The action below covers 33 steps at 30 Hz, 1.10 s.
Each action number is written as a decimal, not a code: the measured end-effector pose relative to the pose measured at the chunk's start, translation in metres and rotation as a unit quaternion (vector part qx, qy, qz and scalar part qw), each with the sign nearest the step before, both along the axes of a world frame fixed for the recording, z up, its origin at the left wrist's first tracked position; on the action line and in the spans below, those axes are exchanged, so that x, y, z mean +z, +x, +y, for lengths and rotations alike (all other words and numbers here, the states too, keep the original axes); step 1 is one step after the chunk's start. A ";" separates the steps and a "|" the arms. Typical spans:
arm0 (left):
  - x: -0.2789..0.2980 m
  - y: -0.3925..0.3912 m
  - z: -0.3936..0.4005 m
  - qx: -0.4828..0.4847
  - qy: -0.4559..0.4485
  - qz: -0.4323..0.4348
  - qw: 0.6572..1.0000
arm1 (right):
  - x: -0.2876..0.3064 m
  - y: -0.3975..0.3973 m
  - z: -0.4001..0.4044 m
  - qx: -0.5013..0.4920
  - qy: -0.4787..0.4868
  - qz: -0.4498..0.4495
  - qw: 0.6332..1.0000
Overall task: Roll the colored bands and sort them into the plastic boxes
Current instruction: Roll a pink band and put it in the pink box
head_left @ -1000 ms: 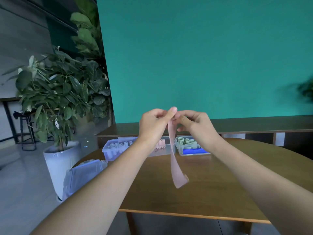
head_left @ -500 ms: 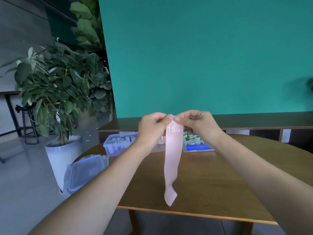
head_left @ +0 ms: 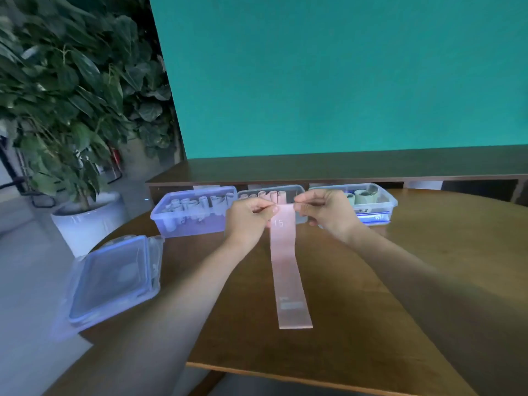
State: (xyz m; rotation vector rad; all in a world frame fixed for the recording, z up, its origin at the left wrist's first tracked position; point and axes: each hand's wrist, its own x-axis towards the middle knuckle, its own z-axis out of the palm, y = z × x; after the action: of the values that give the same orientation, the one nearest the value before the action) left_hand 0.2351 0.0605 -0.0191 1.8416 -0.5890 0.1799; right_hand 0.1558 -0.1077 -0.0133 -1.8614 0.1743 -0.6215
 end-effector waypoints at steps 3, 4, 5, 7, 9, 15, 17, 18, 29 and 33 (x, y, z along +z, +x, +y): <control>-0.028 0.022 -0.007 0.003 0.027 0.015 1.000 | -0.029 0.021 -0.005 -0.027 0.025 0.010 0.999; -0.037 0.027 -0.008 0.004 0.040 0.014 0.999 | -0.040 0.026 -0.006 -0.044 0.029 0.017 0.998; -0.044 0.032 -0.010 0.007 0.049 0.012 0.999 | -0.050 0.029 -0.007 -0.064 0.019 0.031 0.997; -0.059 0.038 -0.011 0.017 0.054 0.016 0.998 | -0.068 0.031 -0.009 -0.086 -0.017 0.054 0.995; -0.071 0.042 -0.009 0.033 0.046 0.028 0.998 | -0.078 0.026 -0.009 -0.087 -0.033 0.058 0.994; -0.079 0.034 0.002 0.053 0.047 0.049 0.996 | -0.077 -0.008 0.004 -0.027 -0.088 0.082 0.992; -0.078 0.017 0.009 0.036 0.066 0.047 0.996 | -0.076 -0.023 0.011 -0.009 -0.100 0.095 0.990; -0.078 0.008 0.014 0.023 0.080 0.040 0.996 | -0.075 -0.031 0.014 0.002 -0.102 0.094 0.990; -0.072 -0.095 0.078 -0.157 0.110 -0.011 0.981 | -0.078 -0.117 0.031 0.180 -0.178 0.081 0.964; -0.070 -0.107 0.087 -0.161 0.186 -0.075 0.966 | -0.080 -0.127 0.035 0.187 -0.243 0.056 0.950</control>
State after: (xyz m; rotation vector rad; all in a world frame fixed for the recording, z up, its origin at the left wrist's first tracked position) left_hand 0.1280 0.1474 -0.0895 2.0682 -1.0776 -0.0128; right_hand 0.0291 -0.0727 -0.0933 -2.3270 -0.2813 -0.3073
